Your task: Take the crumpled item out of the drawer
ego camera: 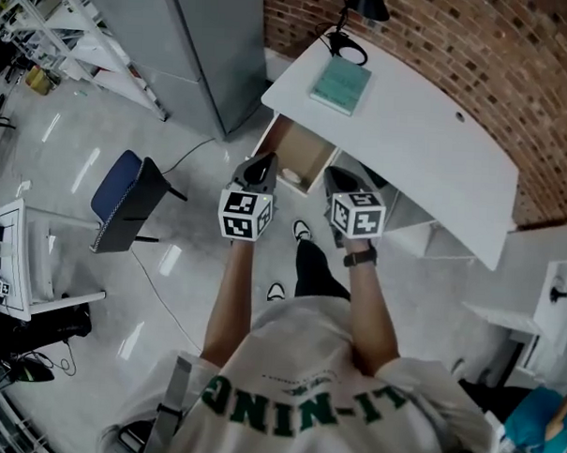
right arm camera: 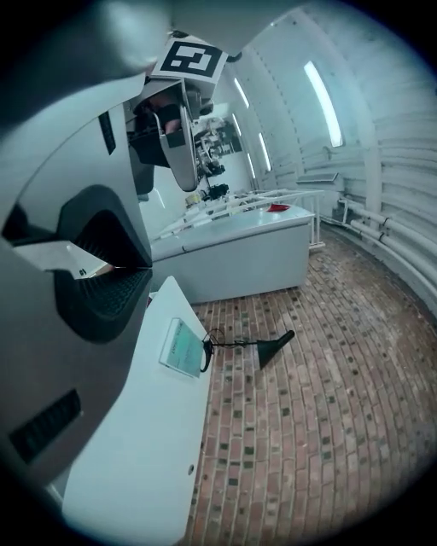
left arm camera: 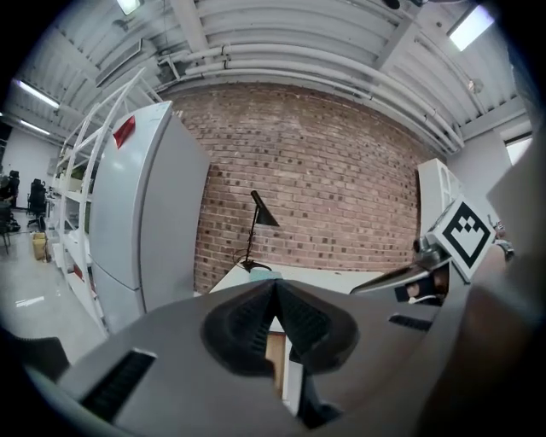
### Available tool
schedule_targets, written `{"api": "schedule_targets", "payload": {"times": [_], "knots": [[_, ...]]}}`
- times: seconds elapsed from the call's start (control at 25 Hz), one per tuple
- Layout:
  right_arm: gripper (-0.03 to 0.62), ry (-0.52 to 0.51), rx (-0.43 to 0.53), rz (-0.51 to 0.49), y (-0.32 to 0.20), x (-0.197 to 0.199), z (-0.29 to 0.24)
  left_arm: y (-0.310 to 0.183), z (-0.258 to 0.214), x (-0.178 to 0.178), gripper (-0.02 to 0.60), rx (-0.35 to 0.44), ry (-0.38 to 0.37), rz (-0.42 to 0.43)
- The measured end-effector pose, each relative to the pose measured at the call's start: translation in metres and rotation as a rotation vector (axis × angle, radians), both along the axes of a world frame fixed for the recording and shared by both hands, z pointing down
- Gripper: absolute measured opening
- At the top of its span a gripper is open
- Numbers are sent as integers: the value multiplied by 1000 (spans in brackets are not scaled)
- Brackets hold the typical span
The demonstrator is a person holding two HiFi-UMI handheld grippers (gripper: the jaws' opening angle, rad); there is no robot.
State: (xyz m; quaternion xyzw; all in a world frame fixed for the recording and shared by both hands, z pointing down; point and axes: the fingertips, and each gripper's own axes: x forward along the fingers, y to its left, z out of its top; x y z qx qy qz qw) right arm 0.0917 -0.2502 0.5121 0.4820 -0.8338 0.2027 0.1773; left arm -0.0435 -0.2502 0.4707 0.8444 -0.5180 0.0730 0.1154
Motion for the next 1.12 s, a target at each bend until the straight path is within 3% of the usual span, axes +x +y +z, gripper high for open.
{"api": "schedule_targets", "payload": {"times": [0.12,0.44,1.12], "knots": [[6,-8,-39,-30,-37,-5,17,-28,16,-4,-6,-31,-25,-17],[6,48,-166,-126,-101,-17,84,-99,60,-8,-6,-128,5,-79],[6,124,-458,-312,-116,-54,230,-144,162,-12,-6,-326,-2,-100]]}}
